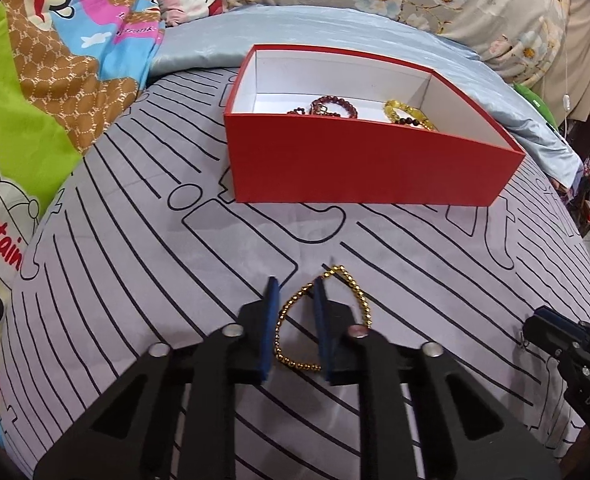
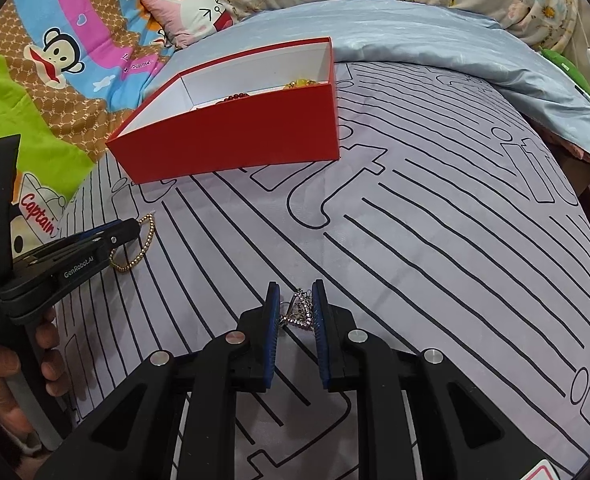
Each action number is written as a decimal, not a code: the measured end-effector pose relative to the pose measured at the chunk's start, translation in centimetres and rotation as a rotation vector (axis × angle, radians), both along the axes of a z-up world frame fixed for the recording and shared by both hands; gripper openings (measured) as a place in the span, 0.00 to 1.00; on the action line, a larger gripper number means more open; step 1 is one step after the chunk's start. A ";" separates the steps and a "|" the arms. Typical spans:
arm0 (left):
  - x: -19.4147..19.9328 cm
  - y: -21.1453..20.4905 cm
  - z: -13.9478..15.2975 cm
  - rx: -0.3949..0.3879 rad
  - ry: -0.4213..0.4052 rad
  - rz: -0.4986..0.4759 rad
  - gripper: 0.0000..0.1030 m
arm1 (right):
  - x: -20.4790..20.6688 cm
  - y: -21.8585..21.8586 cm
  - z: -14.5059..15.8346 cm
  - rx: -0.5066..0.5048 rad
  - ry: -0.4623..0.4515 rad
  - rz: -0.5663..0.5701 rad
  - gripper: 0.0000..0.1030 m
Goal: Organize jewelry
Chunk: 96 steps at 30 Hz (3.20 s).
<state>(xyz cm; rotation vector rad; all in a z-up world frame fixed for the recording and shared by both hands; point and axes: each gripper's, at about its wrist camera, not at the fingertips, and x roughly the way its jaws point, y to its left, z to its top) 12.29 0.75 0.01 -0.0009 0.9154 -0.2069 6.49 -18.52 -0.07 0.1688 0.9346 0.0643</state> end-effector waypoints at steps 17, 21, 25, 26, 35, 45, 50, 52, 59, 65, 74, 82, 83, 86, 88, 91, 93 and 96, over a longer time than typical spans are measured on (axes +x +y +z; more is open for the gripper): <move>-3.0 -0.6 3.6 -0.143 0.006 -0.052 0.03 | -1.0 0.1 4.1 0.043 -0.083 0.014 0.15; -3.7 -1.0 6.7 -0.166 -0.038 -0.082 0.03 | -0.9 0.3 6.3 0.049 -0.128 0.028 0.15; -3.5 -1.4 9.9 -0.184 -0.092 -0.097 0.03 | 0.1 0.2 8.5 0.065 -0.171 0.042 0.15; -3.2 -1.5 10.8 -0.190 -0.106 -0.104 0.03 | 0.6 0.2 9.1 0.071 -0.181 0.046 0.15; 2.5 -2.4 14.9 -0.178 -0.201 -0.074 0.03 | 6.5 0.5 13.5 0.073 -0.259 0.073 0.15; 9.3 -3.2 13.8 -0.142 -0.191 -0.045 0.03 | 14.0 1.5 13.1 0.053 -0.238 0.084 0.15; 11.2 -3.8 12.6 -0.110 -0.182 -0.049 0.03 | 15.9 1.7 11.7 0.048 -0.211 0.086 0.15; 11.7 -4.0 12.1 -0.101 -0.176 -0.048 0.03 | 16.4 1.6 11.1 0.048 -0.201 0.084 0.15; 13.5 -4.3 10.3 -0.084 -0.147 -0.042 0.03 | 18.2 1.5 9.5 0.044 -0.168 0.079 0.15; 14.6 -4.6 9.2 -0.063 -0.129 -0.039 0.03 | 19.2 1.7 8.3 0.034 -0.148 0.079 0.15; 14.9 -4.7 8.3 -0.015 -0.127 -0.002 0.32 | 19.6 2.2 7.5 -0.030 -0.146 0.047 0.29; 14.0 -3.7 8.5 -0.005 -0.128 0.042 0.45 | 18.3 1.5 8.1 -0.039 -0.150 0.012 0.46; 13.8 -3.7 8.6 -0.002 -0.130 0.044 0.45 | 18.1 1.6 8.2 -0.045 -0.151 0.011 0.46; 13.0 -3.6 9.0 0.002 -0.137 0.056 0.45 | 17.4 1.6 8.6 -0.046 -0.152 0.008 0.48; 12.5 -3.6 9.3 0.013 -0.145 0.064 0.46 | 16.8 1.7 8.9 -0.054 -0.157 -0.002 0.51; 11.7 -3.6 9.8 0.032 -0.157 0.077 0.52 | 15.7 1.5 9.2 -0.067 -0.167 -0.020 0.55; 11.2 -3.4 10.1 0.041 -0.163 0.092 0.57 | 15.1 1.3 9.5 -0.070 -0.171 -0.036 0.58; 10.1 -3.3 10.5 0.051 -0.174 0.106 0.63 | 13.9 0.9 9.8 -0.066 -0.183 -0.055 0.63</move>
